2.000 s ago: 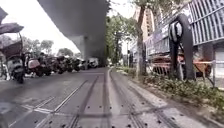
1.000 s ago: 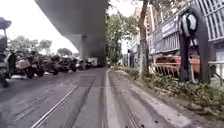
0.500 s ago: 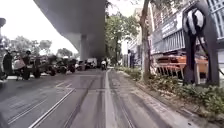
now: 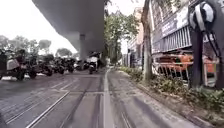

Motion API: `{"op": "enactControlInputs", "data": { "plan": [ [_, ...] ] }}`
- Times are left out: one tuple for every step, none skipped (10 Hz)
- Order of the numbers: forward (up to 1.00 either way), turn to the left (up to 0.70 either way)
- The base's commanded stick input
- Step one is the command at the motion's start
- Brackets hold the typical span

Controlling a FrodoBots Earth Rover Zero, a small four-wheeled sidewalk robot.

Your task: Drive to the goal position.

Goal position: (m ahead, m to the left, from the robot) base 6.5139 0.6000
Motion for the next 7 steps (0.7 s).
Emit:
{"op": "enactControlInputs", "data": {
  "plan": [
    [0.45,0.0],
    [0.45,0.0],
    [0.45,0.0],
    [0.45,0.0],
    [0.45,0.0],
    [0.45,0.0],
    [0.45,0.0]
  ]
}}
